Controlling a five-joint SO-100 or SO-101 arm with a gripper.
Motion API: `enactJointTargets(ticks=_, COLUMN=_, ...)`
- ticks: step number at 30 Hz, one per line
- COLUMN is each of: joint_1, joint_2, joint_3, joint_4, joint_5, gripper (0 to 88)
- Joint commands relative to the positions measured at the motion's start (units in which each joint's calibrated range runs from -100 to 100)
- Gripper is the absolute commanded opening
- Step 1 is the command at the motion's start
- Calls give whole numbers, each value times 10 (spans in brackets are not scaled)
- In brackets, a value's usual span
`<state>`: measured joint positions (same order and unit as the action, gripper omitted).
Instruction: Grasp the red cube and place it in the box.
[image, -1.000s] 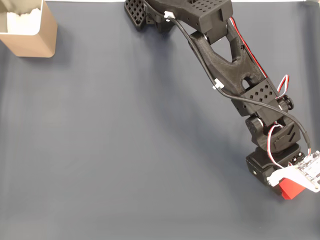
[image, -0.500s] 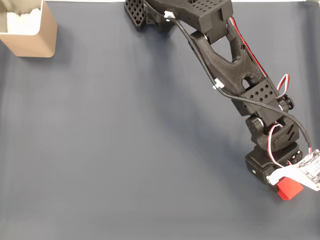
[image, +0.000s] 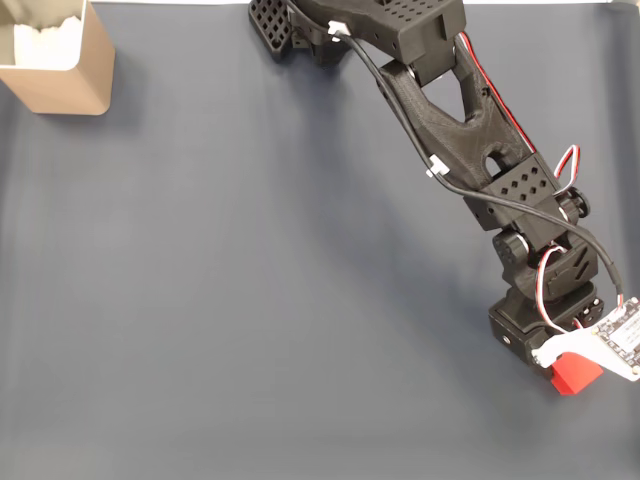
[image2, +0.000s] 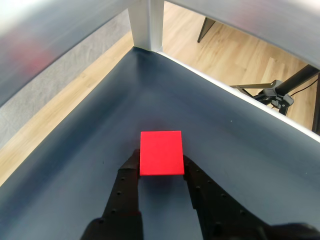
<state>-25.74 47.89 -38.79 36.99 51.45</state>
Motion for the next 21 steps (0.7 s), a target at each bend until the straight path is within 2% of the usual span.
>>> enactJointTargets(ticks=1, joint_1=2, joint_2=-81, joint_3=-9, joint_4=19, joint_5=1, gripper=100)
enactJointTargets(ticks=10, joint_1=34, joint_2=-195, joint_3=20, joint_4=119, joint_5=0, gripper=78)
enactJointTargets(ticks=21, joint_1=91, joint_2=-385, joint_3=197, joint_4=132, joint_5=-14, gripper=75)
